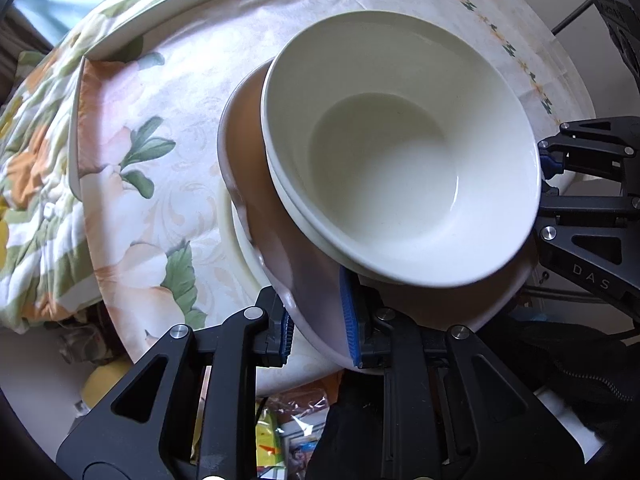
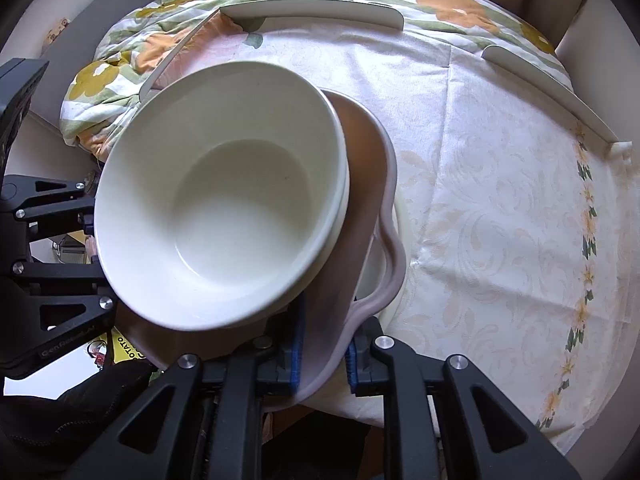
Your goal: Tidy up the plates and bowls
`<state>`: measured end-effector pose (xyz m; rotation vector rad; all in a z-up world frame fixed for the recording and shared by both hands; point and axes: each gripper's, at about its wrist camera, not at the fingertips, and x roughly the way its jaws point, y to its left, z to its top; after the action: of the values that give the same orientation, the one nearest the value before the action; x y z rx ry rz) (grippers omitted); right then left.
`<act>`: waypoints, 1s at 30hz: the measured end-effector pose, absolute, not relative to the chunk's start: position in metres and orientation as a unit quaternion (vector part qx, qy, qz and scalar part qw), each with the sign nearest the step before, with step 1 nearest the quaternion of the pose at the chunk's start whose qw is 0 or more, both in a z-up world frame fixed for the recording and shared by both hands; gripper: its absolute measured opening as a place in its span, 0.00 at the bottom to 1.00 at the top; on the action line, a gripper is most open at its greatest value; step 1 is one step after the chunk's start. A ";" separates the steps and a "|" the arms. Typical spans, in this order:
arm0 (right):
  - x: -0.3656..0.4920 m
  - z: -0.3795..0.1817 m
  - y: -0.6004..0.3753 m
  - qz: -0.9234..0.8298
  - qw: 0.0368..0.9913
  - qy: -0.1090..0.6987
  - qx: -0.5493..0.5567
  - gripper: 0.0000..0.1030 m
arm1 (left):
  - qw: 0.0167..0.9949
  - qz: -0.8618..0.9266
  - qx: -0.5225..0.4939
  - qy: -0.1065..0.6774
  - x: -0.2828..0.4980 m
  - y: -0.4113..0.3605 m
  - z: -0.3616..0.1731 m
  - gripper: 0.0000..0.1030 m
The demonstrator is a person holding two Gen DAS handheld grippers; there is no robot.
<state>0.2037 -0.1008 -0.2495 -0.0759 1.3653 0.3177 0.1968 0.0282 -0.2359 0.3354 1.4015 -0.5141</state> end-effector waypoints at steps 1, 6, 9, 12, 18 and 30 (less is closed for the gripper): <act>0.204 -0.248 -0.101 0.146 0.763 0.629 -0.035 0.17 | 0.720 -0.233 0.150 0.636 0.197 0.029 -0.235 0.18; 0.199 -0.236 -0.102 0.140 0.759 0.636 -0.031 0.26 | 0.715 -0.231 0.152 0.642 0.194 0.031 -0.228 0.20; 0.194 -0.230 -0.104 0.135 0.758 0.638 -0.023 0.31 | 0.715 -0.237 0.154 0.639 0.190 0.034 -0.219 0.32; 0.189 -0.224 -0.104 0.130 0.760 0.636 -0.016 0.31 | 0.722 -0.243 0.149 0.631 0.186 0.036 -0.209 0.83; 0.172 -0.208 -0.108 0.128 0.777 0.617 -0.001 0.31 | 0.742 -0.228 0.132 0.616 0.169 0.041 -0.191 0.84; 0.093 -0.104 -0.147 0.120 0.865 0.487 -0.006 0.32 | 0.878 -0.131 0.047 0.458 0.075 0.037 -0.059 0.84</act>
<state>0.0934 -0.1465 -0.1036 -0.0127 1.0194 0.2517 0.0749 0.0372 -0.0594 0.0984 0.9557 -0.2731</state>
